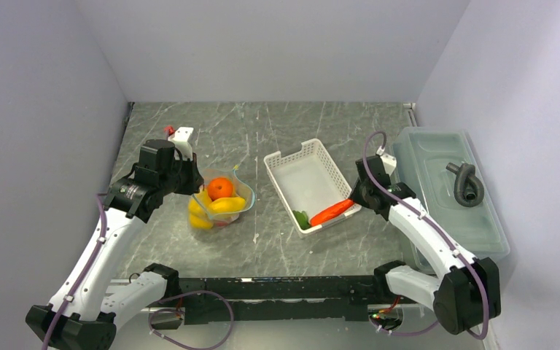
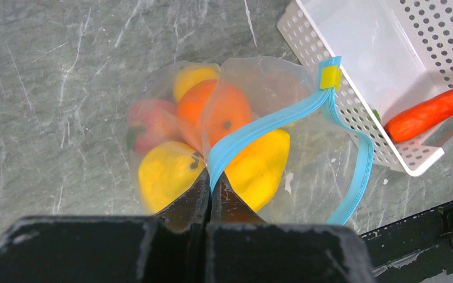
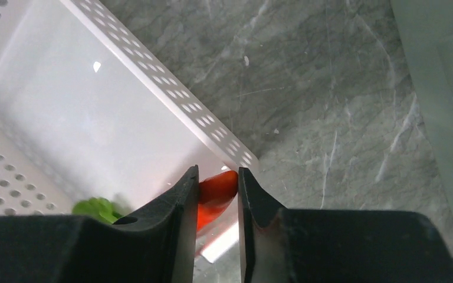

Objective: Place the food in the zip-top bag and seal the zipper
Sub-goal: Pick up the fake vegetable from the bin.

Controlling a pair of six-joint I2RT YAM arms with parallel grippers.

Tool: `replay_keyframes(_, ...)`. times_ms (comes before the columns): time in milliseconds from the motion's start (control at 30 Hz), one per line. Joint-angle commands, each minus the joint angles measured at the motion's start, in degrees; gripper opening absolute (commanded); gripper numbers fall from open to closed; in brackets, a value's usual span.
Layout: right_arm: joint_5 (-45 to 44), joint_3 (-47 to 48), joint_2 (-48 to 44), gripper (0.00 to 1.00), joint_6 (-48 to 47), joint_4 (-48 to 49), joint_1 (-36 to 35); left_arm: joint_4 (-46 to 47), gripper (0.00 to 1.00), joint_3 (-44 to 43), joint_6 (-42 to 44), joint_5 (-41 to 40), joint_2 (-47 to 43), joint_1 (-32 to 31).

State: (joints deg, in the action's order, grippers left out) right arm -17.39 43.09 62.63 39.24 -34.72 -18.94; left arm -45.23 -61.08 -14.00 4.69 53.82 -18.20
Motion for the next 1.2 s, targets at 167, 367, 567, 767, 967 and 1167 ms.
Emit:
replay_keyframes(167, 0.4, 0.8, -4.7, 0.03, -1.4, -1.2, 0.1, 2.3, 0.0, 0.1, 1.0, 0.5, -0.8, 0.3)
replay_keyframes(367, 2.7, 2.4, -6.7, 0.0, -2.0, -1.9, 0.0, 2.2, 0.0, 0.1, 1.0, 0.4, -0.8, 0.3)
replay_keyframes(567, 3.4, 3.8, -11.1, 0.0, -1.9, -1.2, 0.0, 2.2, 0.0, 0.1, 1.0, 0.5, -0.7, 0.4)
replay_keyframes(767, 2.5, 6.1, -15.9, 0.0, -3.0, 1.0, -0.3, 2.3, 0.0, 0.1, 1.1, 0.4, -0.7, 0.4)
replay_keyframes(967, 2.3, 11.2, -18.6, 0.0, -4.1, 1.4, -1.1, 2.2, 0.0, 0.1, 1.1, 0.5, -0.7, 0.4)
replay_keyframes(1167, 3.8, 16.0, -18.6, 0.0, -4.0, 2.0, -2.2, 2.2, 0.0, 0.1, 1.0, 0.4, -0.6, 0.4)
